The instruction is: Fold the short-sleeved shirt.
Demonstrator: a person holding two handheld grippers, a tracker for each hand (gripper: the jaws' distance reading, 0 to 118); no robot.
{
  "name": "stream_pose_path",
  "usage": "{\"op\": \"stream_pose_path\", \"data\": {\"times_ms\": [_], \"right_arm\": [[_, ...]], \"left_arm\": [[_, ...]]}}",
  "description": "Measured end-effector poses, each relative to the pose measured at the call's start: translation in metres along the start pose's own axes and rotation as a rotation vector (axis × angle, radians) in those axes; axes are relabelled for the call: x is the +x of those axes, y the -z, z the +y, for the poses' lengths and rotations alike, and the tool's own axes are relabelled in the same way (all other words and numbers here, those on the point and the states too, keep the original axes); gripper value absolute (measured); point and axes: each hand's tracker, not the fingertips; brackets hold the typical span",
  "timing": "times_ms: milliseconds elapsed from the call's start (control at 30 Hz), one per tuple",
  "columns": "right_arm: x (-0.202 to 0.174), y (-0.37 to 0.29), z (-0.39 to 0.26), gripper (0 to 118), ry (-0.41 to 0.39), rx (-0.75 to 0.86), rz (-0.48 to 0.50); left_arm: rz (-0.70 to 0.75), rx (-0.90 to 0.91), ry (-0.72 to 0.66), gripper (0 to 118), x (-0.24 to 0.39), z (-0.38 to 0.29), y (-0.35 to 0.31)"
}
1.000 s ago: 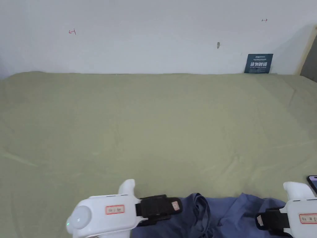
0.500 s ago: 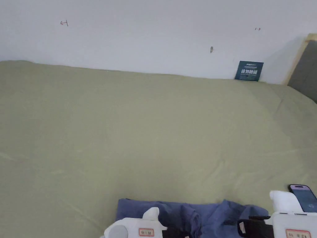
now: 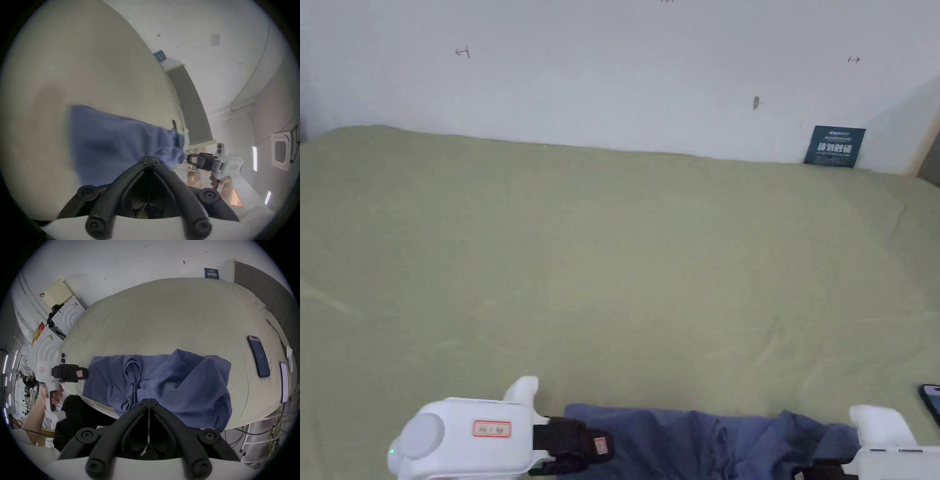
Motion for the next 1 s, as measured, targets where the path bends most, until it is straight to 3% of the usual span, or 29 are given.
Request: {"op": "stream_pose_path", "data": {"times_ms": [100, 267, 300, 333, 367, 400, 433, 467, 700, 767, 800, 867, 900, 933, 1000], "right_arm": [[-0.004, 0.007, 0.000, 0, -0.009, -0.015, 0.008], [-0.008, 0.014, 0.003, 0, -0.008, -0.035, 0.019], [-0.009, 0.014, 0.004, 0, -0.011, -0.036, 0.021], [-0.009, 0.014, 0.004, 0, -0.014, -0.035, 0.018], [-0.010, 0.014, 0.004, 0, -0.015, -0.035, 0.016], [-0.009, 0.014, 0.005, 0, -0.016, -0.037, 0.016], [-0.009, 0.015, 0.006, 0, -0.016, -0.041, 0.015], [-0.009, 0.015, 0.007, 0, -0.013, -0.043, 0.015], [-0.005, 0.009, 0.011, 0, -0.006, -0.032, 0.001], [-0.005, 0.008, 0.009, 0, -0.009, -0.033, -0.008], [-0.005, 0.008, 0.009, 0, -0.011, -0.035, -0.014], [-0.004, 0.008, 0.008, 0, -0.017, -0.042, -0.020], [-0.004, 0.008, 0.007, 0, -0.017, -0.043, -0.022], [-0.003, 0.009, 0.007, 0, -0.016, -0.045, -0.022], [-0.003, 0.009, 0.008, 0, -0.016, -0.045, -0.026]], "left_arm": [[-0.008, 0.010, -0.098, 0, -0.027, 0.005, -0.038], [0.026, -0.007, -0.099, 3, -0.046, 0.007, -0.041], [0.032, -0.007, -0.112, 31, -0.049, 0.008, -0.038], [0.048, -0.009, -0.122, 74, -0.053, 0.008, -0.033], [0.062, -0.024, -0.114, 90, -0.058, 0.008, -0.027], [-0.053, -0.017, -0.136, 103, -0.064, 0.004, -0.026], [-0.185, 0.046, -0.153, 114, -0.059, 0.002, -0.019], [-0.203, 0.028, -0.172, 118, -0.060, 0.003, -0.009], [-0.213, -0.028, -0.104, 113, -0.039, 0.002, 0.036], [-0.183, -0.032, -0.118, 106, -0.037, 0.003, 0.039], [-0.150, -0.052, -0.150, 81, -0.039, 0.004, 0.040], [0.039, -0.057, -0.187, 9, -0.050, 0.000, 0.037], [0.009, -0.047, -0.209, 9, -0.055, -0.005, 0.039], [-0.117, -0.023, -0.255, 9, -0.059, -0.008, 0.038], [-0.048, -0.027, -0.234, 9, -0.053, -0.004, 0.036]]}}
